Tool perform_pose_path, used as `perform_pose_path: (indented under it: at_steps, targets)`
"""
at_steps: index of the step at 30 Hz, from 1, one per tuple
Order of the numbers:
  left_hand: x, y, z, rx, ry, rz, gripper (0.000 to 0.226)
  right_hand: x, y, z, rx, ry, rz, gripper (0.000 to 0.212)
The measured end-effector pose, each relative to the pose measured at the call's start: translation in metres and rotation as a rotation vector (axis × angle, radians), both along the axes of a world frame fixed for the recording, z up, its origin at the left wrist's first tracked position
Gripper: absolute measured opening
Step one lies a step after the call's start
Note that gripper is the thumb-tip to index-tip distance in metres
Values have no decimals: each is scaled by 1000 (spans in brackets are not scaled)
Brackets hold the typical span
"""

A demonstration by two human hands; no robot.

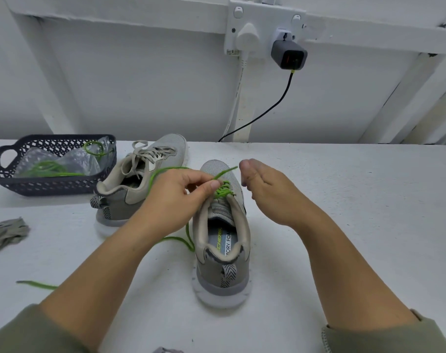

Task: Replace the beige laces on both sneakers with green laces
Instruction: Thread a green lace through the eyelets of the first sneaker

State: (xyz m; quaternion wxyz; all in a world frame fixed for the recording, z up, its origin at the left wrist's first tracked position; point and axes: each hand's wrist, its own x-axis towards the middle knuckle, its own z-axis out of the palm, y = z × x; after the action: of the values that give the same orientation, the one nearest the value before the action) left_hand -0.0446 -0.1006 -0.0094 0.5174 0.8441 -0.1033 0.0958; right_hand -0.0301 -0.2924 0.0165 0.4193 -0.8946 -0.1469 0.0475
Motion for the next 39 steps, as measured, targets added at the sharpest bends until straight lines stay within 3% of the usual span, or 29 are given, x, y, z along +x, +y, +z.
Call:
perform_pose_path:
  at_steps: [5,10,13,17,19,21,23,25,30,39]
  targets:
    - [-1,-2,-5,27,-47,11,22,-4,-2,-12,-237,50,-25,23]
    - [0,-14,-12,-122,12,-11,16,-6,3,-10,-240,49,-73,17]
    - [4,-17,-22,-247,56,19,27,-3,0,-9,-190,155,-66,14]
    - [5,-18,-25,-302,62,13,38,-2,-2,-11,-101,242,-85,12]
    - [4,-16,-21,-291,81,24,33,-3,-2,-12,-94,236,-85,13]
    - [1,-15,-18,-217,62,74,20,-3,-2,-12,-105,220,-83,15]
    - [-3,-15,-17,6,-30,184,10,-3,-1,-12,-98,223,-83,14]
    - [-9,-16,-16,246,-106,275,9,-2,-1,-12,-87,232,-84,13]
    - [-12,-22,-13,562,-311,343,14,-4,-2,-11,-86,226,-84,12]
    - [-9,-25,-14,549,-256,295,23,-5,-2,-10,-97,219,-79,12]
